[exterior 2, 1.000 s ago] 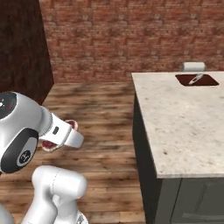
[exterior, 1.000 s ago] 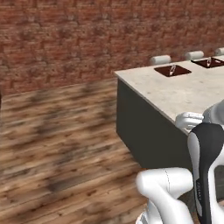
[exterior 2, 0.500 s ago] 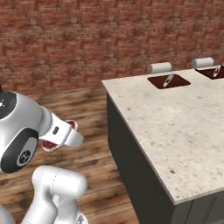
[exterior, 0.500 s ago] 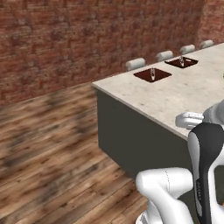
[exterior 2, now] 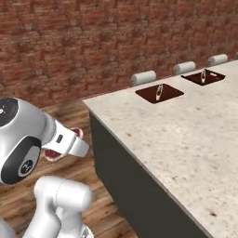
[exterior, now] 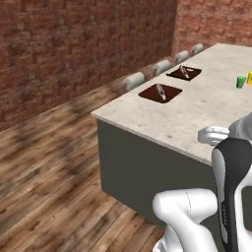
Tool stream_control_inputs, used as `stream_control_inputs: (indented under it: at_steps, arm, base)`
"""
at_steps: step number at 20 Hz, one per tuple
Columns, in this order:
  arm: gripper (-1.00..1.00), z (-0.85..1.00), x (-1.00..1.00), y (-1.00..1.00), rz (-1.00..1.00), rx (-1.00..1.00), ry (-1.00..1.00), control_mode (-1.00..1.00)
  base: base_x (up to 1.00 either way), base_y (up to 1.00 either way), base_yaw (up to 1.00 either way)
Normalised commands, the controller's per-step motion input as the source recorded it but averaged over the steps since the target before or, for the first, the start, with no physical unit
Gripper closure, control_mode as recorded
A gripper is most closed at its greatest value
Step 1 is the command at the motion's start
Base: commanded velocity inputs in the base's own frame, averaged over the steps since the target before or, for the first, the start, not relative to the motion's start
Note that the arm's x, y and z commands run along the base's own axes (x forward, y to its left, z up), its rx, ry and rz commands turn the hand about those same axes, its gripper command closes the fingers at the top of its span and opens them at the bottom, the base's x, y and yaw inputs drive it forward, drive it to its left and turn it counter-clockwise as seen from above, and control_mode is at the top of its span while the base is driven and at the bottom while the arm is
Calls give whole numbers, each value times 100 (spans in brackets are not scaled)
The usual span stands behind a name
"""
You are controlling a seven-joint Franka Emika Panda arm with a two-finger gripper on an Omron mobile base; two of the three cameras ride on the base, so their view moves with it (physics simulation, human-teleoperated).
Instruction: Gather the lime and corn from the fridge and place them on a tray on the dining counter. Then gather the steaks from the fridge and place them on the other tray.
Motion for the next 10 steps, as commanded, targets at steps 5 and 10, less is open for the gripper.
stream_control_inputs:
  at_steps: [5,10]
  arm:
    - [100,0,0,0,0,0,0,100]
    - [100,0,0,0,0,0,0,100]
  base:
    - [69,77,-42]
    - [68,79,-42]
